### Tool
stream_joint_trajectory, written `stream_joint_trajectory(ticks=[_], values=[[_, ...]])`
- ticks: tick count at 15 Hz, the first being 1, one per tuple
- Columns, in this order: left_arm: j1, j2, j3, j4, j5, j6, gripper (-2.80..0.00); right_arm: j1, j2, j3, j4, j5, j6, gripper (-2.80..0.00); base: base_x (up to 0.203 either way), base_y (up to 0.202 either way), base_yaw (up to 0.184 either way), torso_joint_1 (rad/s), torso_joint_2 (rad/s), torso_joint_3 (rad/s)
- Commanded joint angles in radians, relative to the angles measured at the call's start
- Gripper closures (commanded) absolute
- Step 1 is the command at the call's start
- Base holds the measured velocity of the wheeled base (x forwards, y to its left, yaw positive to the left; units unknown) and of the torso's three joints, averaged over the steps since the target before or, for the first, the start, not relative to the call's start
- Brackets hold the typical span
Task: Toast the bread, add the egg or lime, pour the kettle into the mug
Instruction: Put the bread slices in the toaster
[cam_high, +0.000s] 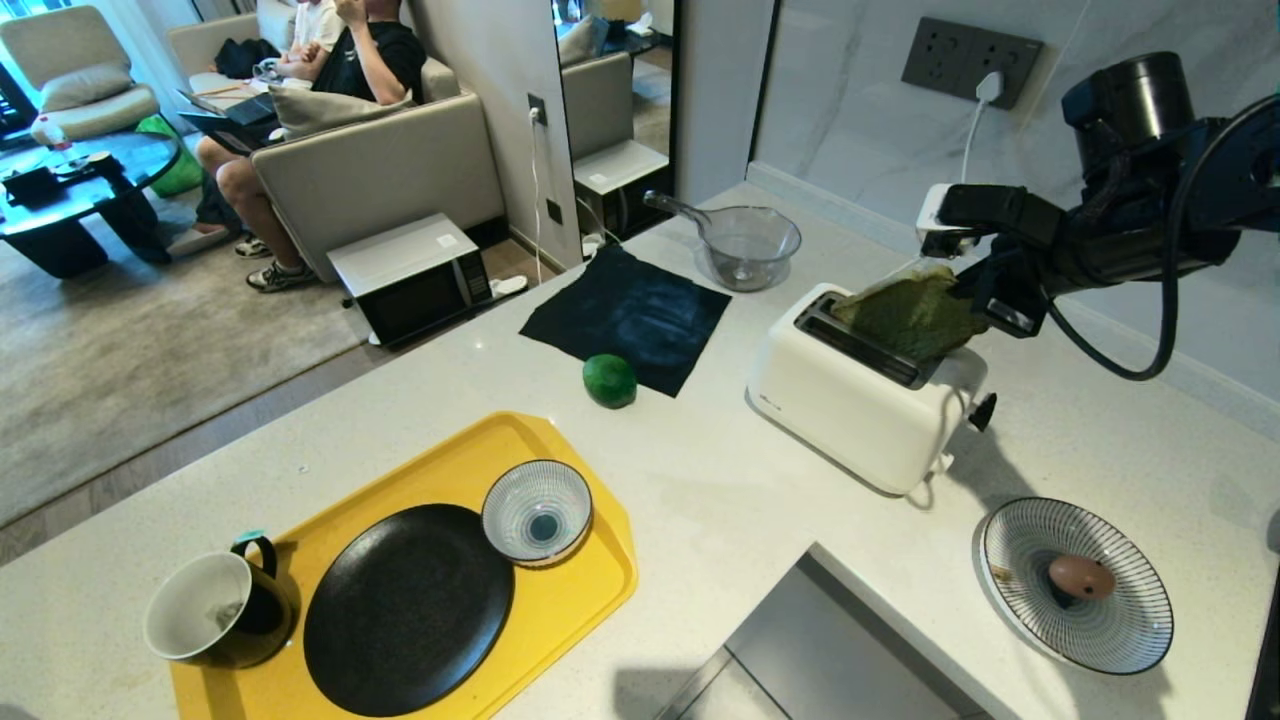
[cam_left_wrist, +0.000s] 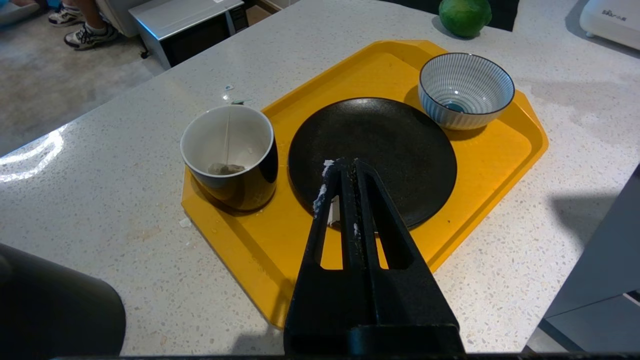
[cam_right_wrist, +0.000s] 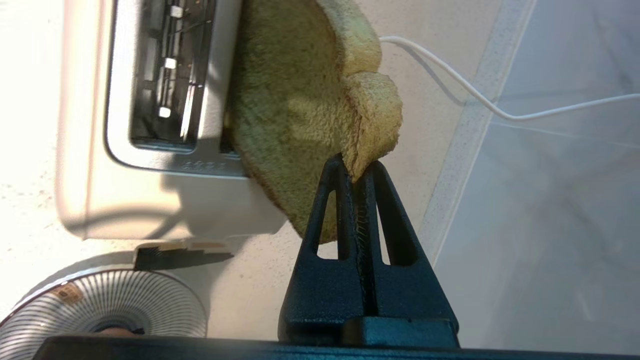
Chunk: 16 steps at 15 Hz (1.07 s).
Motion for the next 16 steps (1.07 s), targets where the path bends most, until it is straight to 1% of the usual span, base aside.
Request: stream_joint_trajectory(ticks=[1, 3, 6, 10, 11, 16], values=[[-0.001, -0.001, 0.017, -0.001, -0.001, 0.0, 0.0, -0.002, 0.021, -0.028, 0.006, 0.0, -0.005, 0.0, 0.0, 0.0, 0.0, 0.0, 0.0, 0.0], [-0.001, -0.001, 0.017, -0.001, -0.001, 0.0, 0.0, -0.002, 0.021, -0.03, 0.019, 0.0, 0.004, 0.0, 0.0, 0.0, 0.0, 0.0, 0.0, 0.0], [0.0, -0.001, 0.017, -0.001, -0.001, 0.0, 0.0, -0.002, 0.021, -0.059, 0.079, -0.001, 0.007, 0.0, 0.0, 0.0, 0.0, 0.0, 0.0, 0.0], [0.0, -0.001, 0.017, -0.001, -0.001, 0.0, 0.0, -0.002, 0.021, -0.056, 0.079, 0.003, 0.006, 0.0, 0.0, 0.0, 0.0, 0.0, 0.0, 0.0], [-0.001, -0.001, 0.017, -0.001, -0.001, 0.0, 0.0, -0.001, 0.021, -0.054, 0.079, 0.003, 0.004, -2.8, 0.0, 0.0, 0.0, 0.0, 0.0, 0.0], [-0.001, -0.001, 0.017, -0.001, -0.001, 0.0, 0.0, -0.003, 0.019, -0.057, 0.079, 0.01, 0.007, -2.8, 0.0, 0.0, 0.0, 0.0, 0.0, 0.0]])
